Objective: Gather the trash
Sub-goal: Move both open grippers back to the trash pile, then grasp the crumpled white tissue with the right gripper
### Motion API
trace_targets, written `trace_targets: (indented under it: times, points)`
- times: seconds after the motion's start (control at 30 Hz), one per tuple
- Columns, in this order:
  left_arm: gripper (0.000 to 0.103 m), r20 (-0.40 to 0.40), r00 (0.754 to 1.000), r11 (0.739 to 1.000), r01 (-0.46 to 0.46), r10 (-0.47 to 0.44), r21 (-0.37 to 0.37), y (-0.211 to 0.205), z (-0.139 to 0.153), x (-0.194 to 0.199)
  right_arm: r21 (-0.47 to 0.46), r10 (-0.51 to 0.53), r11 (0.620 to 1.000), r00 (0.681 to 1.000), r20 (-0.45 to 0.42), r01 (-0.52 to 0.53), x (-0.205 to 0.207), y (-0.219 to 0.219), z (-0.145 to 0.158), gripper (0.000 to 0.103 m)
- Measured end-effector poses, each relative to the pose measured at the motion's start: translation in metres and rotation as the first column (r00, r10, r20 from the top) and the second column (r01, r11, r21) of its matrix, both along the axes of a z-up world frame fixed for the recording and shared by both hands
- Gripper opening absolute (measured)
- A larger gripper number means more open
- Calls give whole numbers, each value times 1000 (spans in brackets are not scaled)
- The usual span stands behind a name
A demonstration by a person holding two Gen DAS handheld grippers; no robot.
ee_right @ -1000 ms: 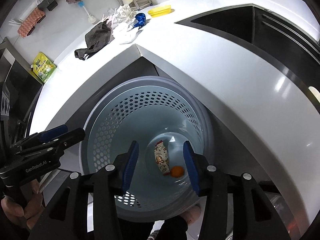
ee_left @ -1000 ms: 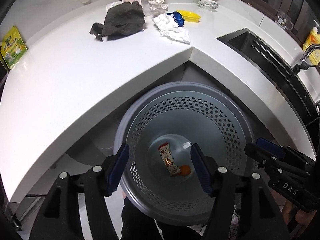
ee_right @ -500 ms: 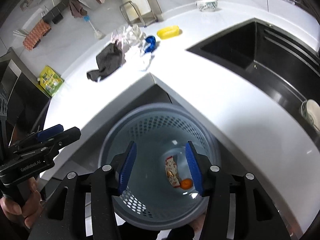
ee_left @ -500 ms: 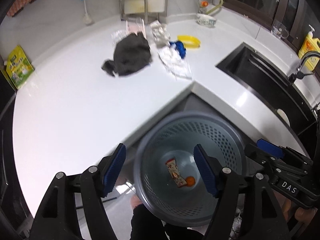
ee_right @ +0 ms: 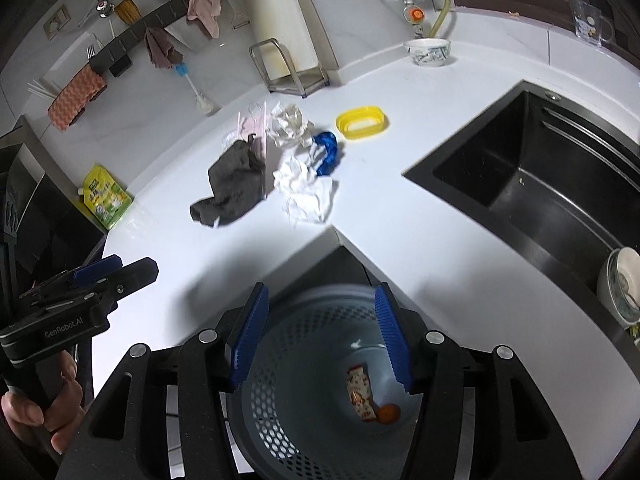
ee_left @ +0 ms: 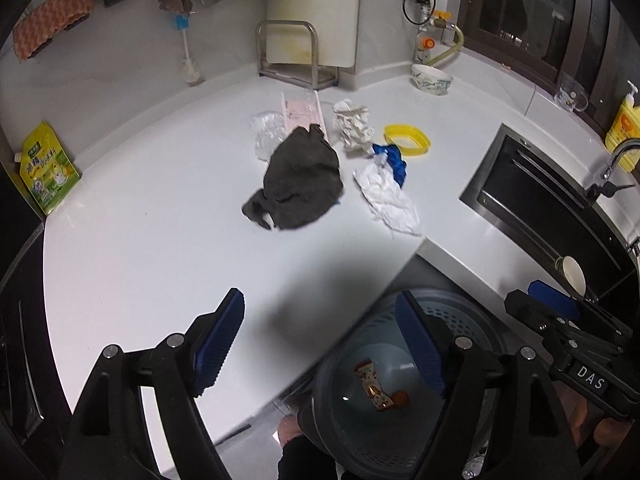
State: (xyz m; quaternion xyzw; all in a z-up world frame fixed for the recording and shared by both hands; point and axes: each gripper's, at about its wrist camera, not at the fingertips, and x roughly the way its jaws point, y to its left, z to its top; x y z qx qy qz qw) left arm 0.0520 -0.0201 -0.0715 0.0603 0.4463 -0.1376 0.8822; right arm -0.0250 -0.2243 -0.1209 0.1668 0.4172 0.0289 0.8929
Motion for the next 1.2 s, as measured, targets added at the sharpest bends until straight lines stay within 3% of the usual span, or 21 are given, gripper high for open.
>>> trace_targets:
  times: [0.63, 1.2]
  points:
    - [81, 0, 1000, 1000, -8, 8, -19, 35, -23, 87, -81, -6, 997, 1000, -23, 4, 93, 29, -15, 56]
    - [81, 18, 998, 998, 55, -55, -23, 28, -44, 138, -147, -39, 989, 999, -38, 33, 161, 46, -46, 57]
